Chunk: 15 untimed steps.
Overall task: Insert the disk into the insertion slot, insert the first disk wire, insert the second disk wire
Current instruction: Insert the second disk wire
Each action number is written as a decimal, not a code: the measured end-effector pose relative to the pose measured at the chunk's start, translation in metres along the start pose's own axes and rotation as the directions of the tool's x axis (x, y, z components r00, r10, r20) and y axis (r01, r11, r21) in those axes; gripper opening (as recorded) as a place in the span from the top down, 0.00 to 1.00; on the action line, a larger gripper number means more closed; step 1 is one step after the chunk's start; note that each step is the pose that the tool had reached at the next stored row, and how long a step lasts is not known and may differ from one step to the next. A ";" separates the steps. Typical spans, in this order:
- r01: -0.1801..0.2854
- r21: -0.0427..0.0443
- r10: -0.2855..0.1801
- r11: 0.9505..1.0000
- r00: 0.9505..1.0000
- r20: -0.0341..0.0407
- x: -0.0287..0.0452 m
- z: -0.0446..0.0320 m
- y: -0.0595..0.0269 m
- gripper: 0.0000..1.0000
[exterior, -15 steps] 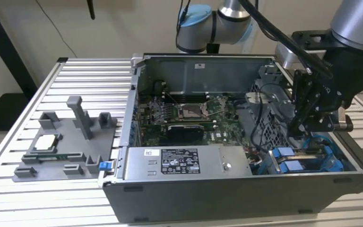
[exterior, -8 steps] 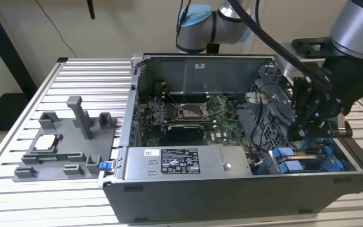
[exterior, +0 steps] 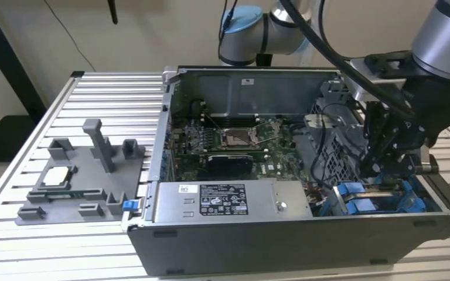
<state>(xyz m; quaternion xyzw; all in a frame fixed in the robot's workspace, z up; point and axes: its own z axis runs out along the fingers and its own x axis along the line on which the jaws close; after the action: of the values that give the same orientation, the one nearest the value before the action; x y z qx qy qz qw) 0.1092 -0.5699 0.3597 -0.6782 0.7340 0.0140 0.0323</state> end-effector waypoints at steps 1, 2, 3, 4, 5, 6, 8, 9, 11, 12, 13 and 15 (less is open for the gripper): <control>0.000 0.000 0.000 1.000 1.000 0.000 0.0001 0.0007 -0.0011 1.00; 0.000 0.000 0.000 1.000 1.000 0.000 0.0001 0.0015 -0.0022 1.00; 0.000 0.000 0.000 1.000 1.000 0.000 0.0001 0.0021 -0.0031 1.00; 0.000 0.000 0.000 1.000 1.000 0.000 0.0000 0.0024 -0.0042 1.00; 0.001 0.000 -0.001 1.000 1.000 0.000 -0.0001 0.0027 -0.0057 1.00; 0.001 0.000 -0.001 1.000 1.000 0.001 -0.0002 0.0028 -0.0070 1.00; 0.004 0.000 -0.004 1.000 1.000 0.002 -0.0003 0.0033 -0.0093 1.00; 0.007 0.001 -0.007 1.000 1.000 0.002 -0.0004 0.0037 -0.0103 1.00; 0.017 0.005 -0.017 1.000 1.000 0.002 -0.0004 0.0043 -0.0114 1.00; 0.023 0.008 -0.023 1.000 1.000 0.003 -0.0004 0.0049 -0.0117 1.00; 0.029 0.011 -0.029 1.000 1.000 0.003 -0.0004 0.0056 -0.0121 1.00; 0.039 0.015 -0.039 0.999 0.999 0.003 -0.0004 0.0069 -0.0128 1.00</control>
<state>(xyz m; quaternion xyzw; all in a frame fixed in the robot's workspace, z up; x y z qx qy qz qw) 0.1222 -0.5702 0.3531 -0.6921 0.7207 0.0090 0.0390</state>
